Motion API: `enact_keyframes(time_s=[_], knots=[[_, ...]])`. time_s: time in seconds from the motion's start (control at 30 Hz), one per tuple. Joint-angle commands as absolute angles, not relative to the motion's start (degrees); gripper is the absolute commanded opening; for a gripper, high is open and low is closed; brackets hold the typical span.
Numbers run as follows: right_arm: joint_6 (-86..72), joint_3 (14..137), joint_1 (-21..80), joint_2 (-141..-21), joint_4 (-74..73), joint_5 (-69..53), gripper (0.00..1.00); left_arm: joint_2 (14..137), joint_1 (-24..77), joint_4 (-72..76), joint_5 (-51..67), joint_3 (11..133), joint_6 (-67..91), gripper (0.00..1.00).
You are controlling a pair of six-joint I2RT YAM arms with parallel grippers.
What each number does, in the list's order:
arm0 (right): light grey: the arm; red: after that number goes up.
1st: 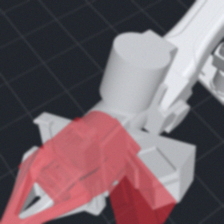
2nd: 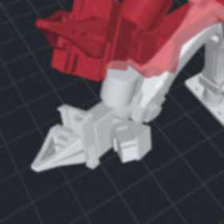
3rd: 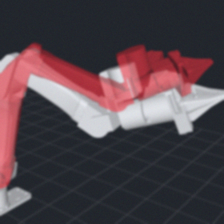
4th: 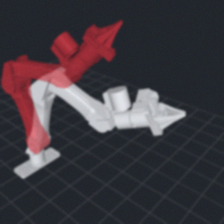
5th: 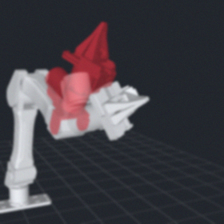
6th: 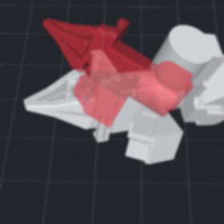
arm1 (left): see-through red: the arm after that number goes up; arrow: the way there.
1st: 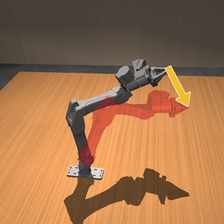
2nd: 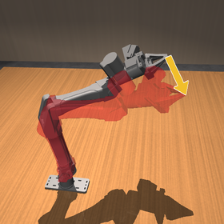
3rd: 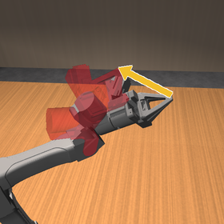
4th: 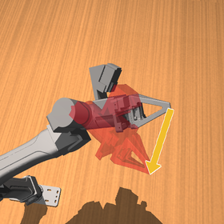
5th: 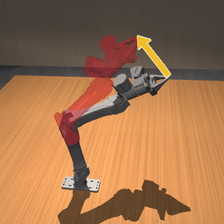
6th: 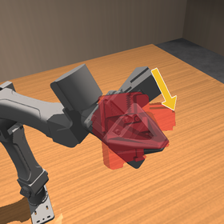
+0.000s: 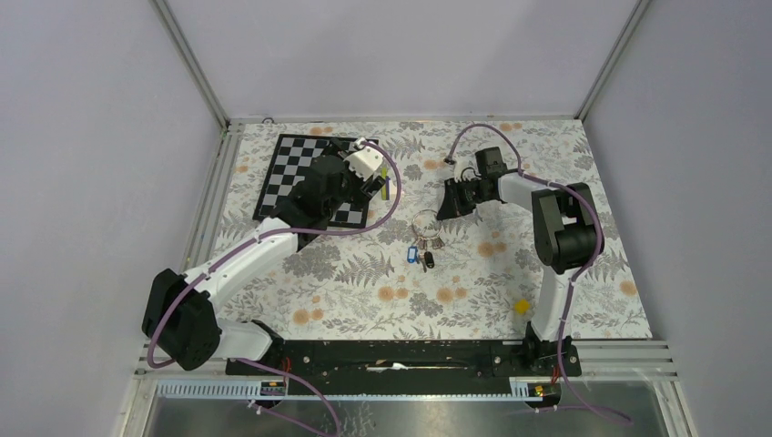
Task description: Put the keys on the keyring
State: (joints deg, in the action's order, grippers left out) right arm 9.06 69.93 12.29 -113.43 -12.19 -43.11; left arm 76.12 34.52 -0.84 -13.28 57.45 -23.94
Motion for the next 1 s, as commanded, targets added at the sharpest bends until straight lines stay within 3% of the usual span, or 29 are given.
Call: enact_keyframes(time_s=[0.0,0.47,0.6,0.7,0.97], knots=[[8.6,73.7,11.8,-115.2,-15.4,-40.8,0.22,73.8,34.2,0.2,-12.3,57.1,-23.5,0.99],[10.4,78.3,9.4,-111.9,-19.4,-35.4,0.61,72.2,34.2,-2.6,-12.3,57.4,-22.3,0.99],[11.1,77.4,8.5,-107.1,-19.6,-32.7,0.78,72.3,34.2,-4.1,-13.1,57.4,-21.5,0.99],[11.3,76.6,8.1,-103.2,-19.8,-29.7,0.99,71.8,33.6,-3.8,-13.7,56.9,-20.8,0.99],[11.7,71.4,7.6,-91.0,-19.7,-19.4,1.0,67.3,29.3,-1.3,-10.8,54.3,-18.0,0.99]])
